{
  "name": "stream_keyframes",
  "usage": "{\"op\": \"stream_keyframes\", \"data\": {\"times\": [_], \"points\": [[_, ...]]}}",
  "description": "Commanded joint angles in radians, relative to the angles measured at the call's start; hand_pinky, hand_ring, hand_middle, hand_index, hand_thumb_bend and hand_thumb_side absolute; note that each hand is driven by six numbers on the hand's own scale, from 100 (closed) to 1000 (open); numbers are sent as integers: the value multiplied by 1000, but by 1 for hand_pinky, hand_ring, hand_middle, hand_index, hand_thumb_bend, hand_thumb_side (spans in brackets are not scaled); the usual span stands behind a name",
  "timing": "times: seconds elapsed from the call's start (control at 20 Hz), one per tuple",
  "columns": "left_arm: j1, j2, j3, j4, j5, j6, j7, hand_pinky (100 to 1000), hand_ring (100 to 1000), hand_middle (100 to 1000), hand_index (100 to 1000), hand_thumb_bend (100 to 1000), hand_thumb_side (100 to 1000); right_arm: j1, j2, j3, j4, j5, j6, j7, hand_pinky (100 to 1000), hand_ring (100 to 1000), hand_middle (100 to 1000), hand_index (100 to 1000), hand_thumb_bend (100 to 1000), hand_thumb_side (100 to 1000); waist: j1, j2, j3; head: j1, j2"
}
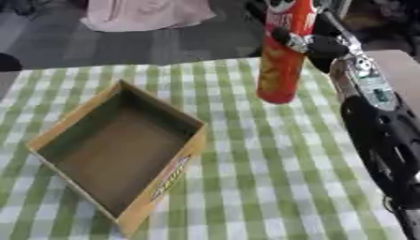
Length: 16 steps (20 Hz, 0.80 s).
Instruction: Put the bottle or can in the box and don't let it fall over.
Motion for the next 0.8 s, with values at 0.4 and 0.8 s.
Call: {"op": "stream_keyframes", "data": {"times": [0.4,0.8], "points": [[-8,38,7,-16,6,1,-4,1000,609,835,743,100,666,-70,-5,40,-59,81,-1,-152,100,348,626,195,197,100,-13,-44,17,-19,25],[-14,38,3,-16,9,4,-5,1000,609,835,743,100,667,-100,64,69,-66,91,16,-253,100,346,623,196,190,100,-19,-52,34,-39,37]]}}
